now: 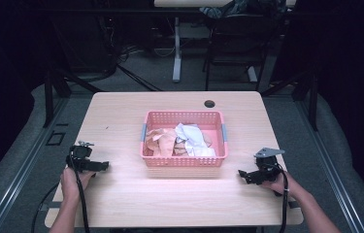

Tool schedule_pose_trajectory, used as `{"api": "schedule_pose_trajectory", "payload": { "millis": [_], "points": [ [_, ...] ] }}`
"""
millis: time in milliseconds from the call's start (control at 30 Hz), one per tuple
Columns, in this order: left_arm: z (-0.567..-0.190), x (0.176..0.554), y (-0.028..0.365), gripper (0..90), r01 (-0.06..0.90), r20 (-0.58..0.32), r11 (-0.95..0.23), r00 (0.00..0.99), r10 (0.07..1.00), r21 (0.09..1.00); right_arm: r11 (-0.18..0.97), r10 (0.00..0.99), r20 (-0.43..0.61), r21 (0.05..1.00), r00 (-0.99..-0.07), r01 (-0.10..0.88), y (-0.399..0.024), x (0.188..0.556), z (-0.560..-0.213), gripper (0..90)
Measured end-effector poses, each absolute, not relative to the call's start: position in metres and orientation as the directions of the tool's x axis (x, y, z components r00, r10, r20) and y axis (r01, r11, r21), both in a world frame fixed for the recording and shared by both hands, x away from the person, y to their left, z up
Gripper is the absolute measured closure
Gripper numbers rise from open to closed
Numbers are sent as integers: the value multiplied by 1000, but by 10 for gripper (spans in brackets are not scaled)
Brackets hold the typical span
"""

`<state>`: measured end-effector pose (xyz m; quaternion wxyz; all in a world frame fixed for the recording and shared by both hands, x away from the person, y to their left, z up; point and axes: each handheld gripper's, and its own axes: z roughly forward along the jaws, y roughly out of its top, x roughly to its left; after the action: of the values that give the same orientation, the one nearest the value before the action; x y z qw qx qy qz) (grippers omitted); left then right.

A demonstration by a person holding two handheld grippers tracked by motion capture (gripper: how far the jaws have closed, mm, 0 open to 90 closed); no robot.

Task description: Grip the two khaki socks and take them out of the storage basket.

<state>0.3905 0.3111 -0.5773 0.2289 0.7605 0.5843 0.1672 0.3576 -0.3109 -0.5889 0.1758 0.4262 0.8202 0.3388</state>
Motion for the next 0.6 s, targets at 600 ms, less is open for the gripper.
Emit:
{"api": "schedule_pose_trajectory", "payload": {
  "millis": [600],
  "points": [
    [-576,390,311,1,813,-15,-224,274,961,537,408,818,0,706,-576,580,-311,358,-589,0]
  ]
}}
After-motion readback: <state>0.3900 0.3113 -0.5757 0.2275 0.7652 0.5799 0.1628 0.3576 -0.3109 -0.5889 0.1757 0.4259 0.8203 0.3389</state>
